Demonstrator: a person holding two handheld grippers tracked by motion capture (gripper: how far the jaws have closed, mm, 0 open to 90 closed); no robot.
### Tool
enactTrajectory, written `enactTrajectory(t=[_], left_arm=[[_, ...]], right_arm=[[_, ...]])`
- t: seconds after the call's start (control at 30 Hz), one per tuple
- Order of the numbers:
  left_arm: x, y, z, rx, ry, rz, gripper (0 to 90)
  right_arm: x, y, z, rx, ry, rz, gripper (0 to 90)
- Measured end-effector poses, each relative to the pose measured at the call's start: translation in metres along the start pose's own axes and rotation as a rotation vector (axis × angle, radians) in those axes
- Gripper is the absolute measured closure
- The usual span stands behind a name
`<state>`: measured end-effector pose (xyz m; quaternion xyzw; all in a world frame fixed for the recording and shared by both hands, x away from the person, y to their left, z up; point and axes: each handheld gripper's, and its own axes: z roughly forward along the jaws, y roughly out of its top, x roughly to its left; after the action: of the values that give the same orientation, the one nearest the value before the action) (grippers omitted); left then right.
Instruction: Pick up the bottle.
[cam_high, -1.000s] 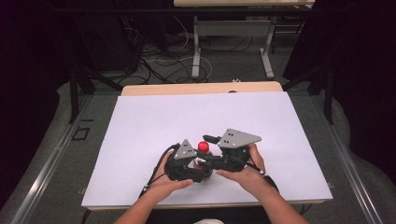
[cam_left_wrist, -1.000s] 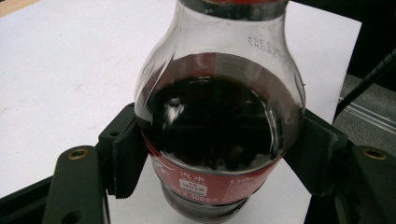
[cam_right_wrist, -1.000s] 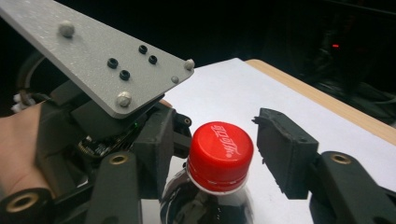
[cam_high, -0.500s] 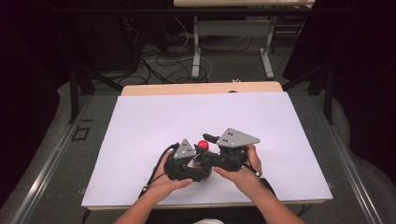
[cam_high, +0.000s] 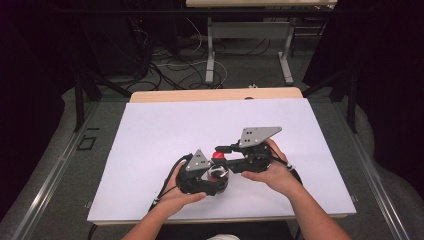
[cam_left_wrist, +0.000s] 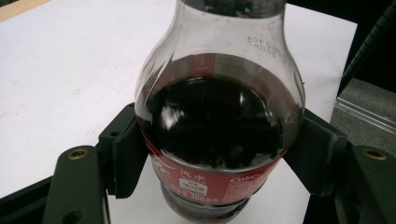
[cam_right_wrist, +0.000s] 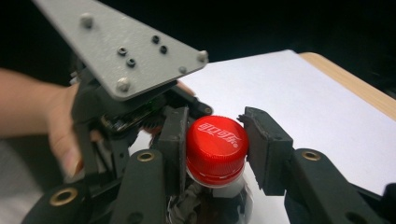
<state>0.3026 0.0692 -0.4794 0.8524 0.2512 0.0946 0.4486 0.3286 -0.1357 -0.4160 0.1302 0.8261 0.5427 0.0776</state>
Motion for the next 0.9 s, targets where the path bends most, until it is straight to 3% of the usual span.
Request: enactTrajectory(t=[0.07,0.13,0.17,0.27,0.3,0.33,0.4,0.47,0.57,0.77,0.8,0.9], left_arm=[[0.000,0.000,-0.001,-0.002,-0.004,-0.016,30.1],[0.001,0.001,-0.002,-0.001,0.001,-0.005,30.2],[0.002,0.001,-0.002,0.001,0.004,-0.009,30.1],[0.004,-0.001,-0.001,-0.006,0.026,-0.019,30.1],[0.004,-0.001,-0.001,-0.006,0.026,-0.019,30.2],[0.005,-0.001,-0.002,0.005,0.021,-0.015,30.2],[0.005,-0.001,0.000,-0.004,0.030,-0.014,30.1],[0.004,0.000,-0.001,0.004,0.022,-0.018,30.1],[0.004,0.000,-0.001,0.005,0.020,-0.013,30.1],[0.005,-0.001,-0.002,0.010,0.018,-0.017,30.1],[0.004,-0.002,0.000,-0.011,0.031,-0.024,30.2],[0.005,-0.002,-0.001,-0.006,0.036,-0.029,30.1]], right_arm=[[-0.004,0.002,0.000,0.006,0.030,-0.019,60.9],[-0.002,0.003,0.001,0.001,0.012,-0.011,57.7],[0.001,0.004,0.001,-0.012,-0.008,0.000,51.4],[0.012,0.005,0.003,-0.045,-0.108,0.009,45.3],[0.016,0.005,0.004,-0.041,-0.146,-0.002,45.1],[0.016,0.005,0.004,-0.041,-0.146,-0.002,45.1],[0.025,0.005,0.010,-0.028,-0.215,0.012,44.0],[0.030,0.004,0.015,-0.026,-0.239,0.026,44.0],[0.034,0.003,0.023,-0.058,-0.309,0.027,44.0],[0.034,0.002,0.025,-0.055,-0.360,0.054,52.3],[0.034,0.001,0.023,-0.050,-0.363,0.051,52.4],[0.034,0.000,0.020,-0.048,-0.345,0.064,54.3]])
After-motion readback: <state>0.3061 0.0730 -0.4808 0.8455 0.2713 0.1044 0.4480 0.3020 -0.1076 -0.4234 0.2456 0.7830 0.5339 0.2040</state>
